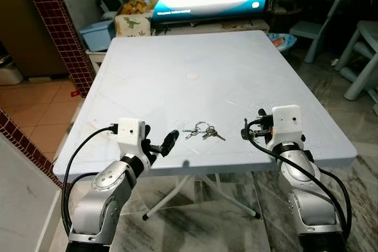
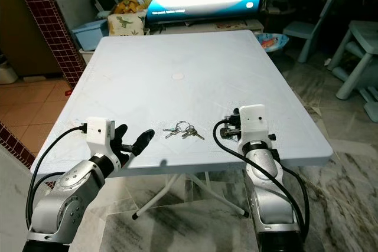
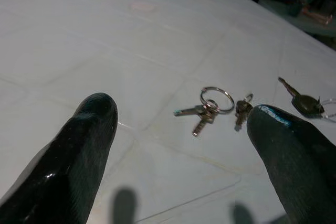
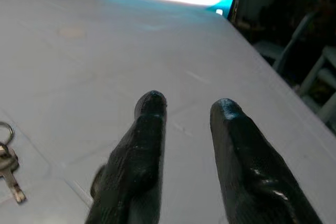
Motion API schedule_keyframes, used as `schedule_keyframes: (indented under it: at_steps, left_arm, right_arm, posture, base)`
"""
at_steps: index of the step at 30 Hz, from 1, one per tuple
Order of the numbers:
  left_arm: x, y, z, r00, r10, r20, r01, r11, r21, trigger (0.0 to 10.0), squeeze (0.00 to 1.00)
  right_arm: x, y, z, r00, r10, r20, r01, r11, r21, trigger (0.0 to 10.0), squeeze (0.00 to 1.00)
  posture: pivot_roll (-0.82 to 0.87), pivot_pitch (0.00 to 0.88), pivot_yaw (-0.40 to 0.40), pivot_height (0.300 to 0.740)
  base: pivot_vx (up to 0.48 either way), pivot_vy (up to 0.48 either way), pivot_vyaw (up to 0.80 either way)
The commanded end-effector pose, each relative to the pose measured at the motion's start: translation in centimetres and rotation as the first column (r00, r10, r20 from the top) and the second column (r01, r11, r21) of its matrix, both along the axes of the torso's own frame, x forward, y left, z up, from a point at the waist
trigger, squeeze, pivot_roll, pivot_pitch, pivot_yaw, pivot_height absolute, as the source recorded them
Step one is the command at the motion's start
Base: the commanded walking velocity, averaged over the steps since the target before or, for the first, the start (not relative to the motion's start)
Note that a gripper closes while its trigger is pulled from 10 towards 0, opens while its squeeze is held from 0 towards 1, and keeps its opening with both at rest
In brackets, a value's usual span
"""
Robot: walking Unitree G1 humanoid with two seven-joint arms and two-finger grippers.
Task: Hang keys on a hook
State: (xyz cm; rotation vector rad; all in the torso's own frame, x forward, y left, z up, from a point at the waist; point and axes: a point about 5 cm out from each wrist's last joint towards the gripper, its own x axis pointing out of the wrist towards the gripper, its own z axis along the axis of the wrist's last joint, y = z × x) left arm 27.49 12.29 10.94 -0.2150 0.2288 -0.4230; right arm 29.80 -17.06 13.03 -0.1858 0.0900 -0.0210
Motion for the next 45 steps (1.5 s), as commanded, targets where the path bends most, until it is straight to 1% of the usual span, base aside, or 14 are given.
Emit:
schedule_keyframes:
  at_steps: [1, 3, 4, 5, 6, 8, 16, 30, 31, 32, 33, 34, 35, 45]
  left_arm:
    - [-0.2, 0.1, 0.3, 1.0, -0.028, 0.009, 0.028, 1.0, 0.012, 10.0, 0.0]
    - [-0.3, 0.2, 0.3, 0.999, -0.032, 0.013, 0.032, 0.999, 0.025, 10.0, 0.0]
    - [-0.5, 0.3, 0.3, 0.999, -0.038, 0.022, 0.037, 0.999, 0.031, 10.0, 0.52]
    - [-0.5, 0.4, 0.2, 0.999, -0.039, 0.023, 0.038, 0.999, 0.031, 10.0, 0.52]
    - [-0.6, 0.4, 0.2, 0.999, -0.038, 0.024, 0.037, 0.999, 0.028, 10.0, 1.0]
    - [-0.7, 0.5, 0.2, 0.999, -0.038, 0.035, 0.038, 0.999, 0.009, 10.0, 1.0]
    - [-0.8, 0.7, 0.0, 0.999, -0.027, 0.045, 0.026, 0.999, 0.027, 10.0, 1.0]
    - [-0.9, 0.4, -0.3, 0.997, -0.063, 0.044, 0.06, 0.996, 0.071, 10.0, 1.0]
    - [-0.9, 0.4, -0.3, 0.997, -0.064, 0.042, 0.061, 0.995, 0.074, 10.0, 0.07]
    - [-0.9, 0.4, -0.3, 0.997, -0.064, 0.042, 0.061, 0.995, 0.074, 10.0, 0.07]
    - [-0.9, 0.4, -0.3, 0.997, -0.066, 0.04, 0.063, 0.995, 0.078, 10.0, 0.0]
    - [-1.0, 0.3, -0.4, 0.997, -0.068, 0.04, 0.064, 0.995, 0.079, 10.0, 0.0]
    - [-0.9, 0.3, -0.4, 0.997, -0.068, 0.039, 0.065, 0.995, 0.081, 10.0, 0.0]
    - [-0.8, 0.3, -0.3, 0.997, -0.074, 0.037, 0.071, 0.993, 0.09, 10.0, 0.0]
  right_arm:
    - [-0.2, -0.1, -0.2, 1.0, -0.008, -0.02, 0.009, 1.0, 0.026, 10.0, 1.0]
    - [-0.2, -0.1, -0.2, 1.0, -0.007, -0.022, 0.008, 1.0, 0.024, 10.0, 1.0]
    - [-0.2, -0.1, -0.3, 0.999, 0.001, -0.034, 0.0, 1.0, 0.031, 10.0, 1.0]
    - [-0.3, -0.1, -0.4, 0.999, 0.002, -0.038, 0.0, 0.999, 0.032, 10.0, 1.0]
    - [-0.3, 0.0, -0.5, 0.999, 0.003, -0.048, -0.002, 1.0, 0.031, 10.0, 1.0]
    - [-0.4, 0.1, -0.8, 0.998, 0.005, -0.066, -0.003, 1.0, 0.029, 10.0, 1.0]
    - [-0.5, 0.3, -1.2, 0.996, 0.016, -0.09, -0.012, 0.999, 0.044, 10.0, 1.0]
    - [-0.8, 0.9, -3.5, 0.971, 0.098, -0.22, -0.085, 0.994, 0.067, 10.0, 1.0]
    - [-0.8, 1.0, -3.6, 0.969, 0.103, -0.224, -0.091, 0.994, 0.067, 10.0, 0.95]
    - [-0.8, 1.0, -3.6, 0.969, 0.103, -0.224, -0.091, 0.994, 0.067, 10.0, 0.95]
    - [-0.8, 1.0, -3.7, 0.967, 0.112, -0.228, -0.101, 0.993, 0.062, 10.0, 0.24]
    - [-0.9, 1.0, -3.8, 0.967, 0.116, -0.229, -0.104, 0.993, 0.061, 10.0, 0.24]
    - [-0.8, 1.1, -3.8, 0.966, 0.123, -0.228, -0.112, 0.992, 0.057, 10.0, 0.0]
    - [0.2, 0.5, -3.8, 0.966, 0.155, -0.208, -0.149, 0.988, 0.044, 10.0, 0.0]
  posture:
    - [-0.03, 0.026, 0.065, 0.74]
    - [-0.03, 0.03, 0.067, 0.74]
    - [-0.02, 0.03, 0.066, 0.74]
    - [-0.02, 0.03, 0.066, 0.74]
    - [-0.02, 0.029, 0.067, 0.74]
    - [-0.02, 0.03, 0.067, 0.74]
    - [-0.02, 0.025, 0.07, 0.74]
    - [-0.02, 0.03, 0.075, 0.74]
    - [-0.02, 0.03, 0.075, 0.74]
    - [-0.02, 0.03, 0.075, 0.74]
    - [-0.02, 0.03, 0.075, 0.74]
    - [-0.02, 0.03, 0.075, 0.74]
    - [-0.02, 0.03, 0.075, 0.74]
    - [-0.01, 0.031, 0.077, 0.74]
  base:
    - [0.0, 0.0, 0.0]
    - [0.0, 0.0, 0.0]
    - [0.0, 0.0, 0.0]
    - [0.0, 0.0, 0.0]
    - [0.0, 0.0, 0.0]
    - [0.0, 0.0, 0.0]
    - [0.0, 0.0, 0.0]
    - [0.0, 0.0, 0.0]
    - [0.0, 0.0, 0.0]
    - [0.0, 0.0, 0.0]
    - [0.0, 0.0, 0.0]
    - [0.0, 0.0, 0.0]
    - [0.0, 0.0, 0.0]
    - [0.0, 0.0, 0.0]
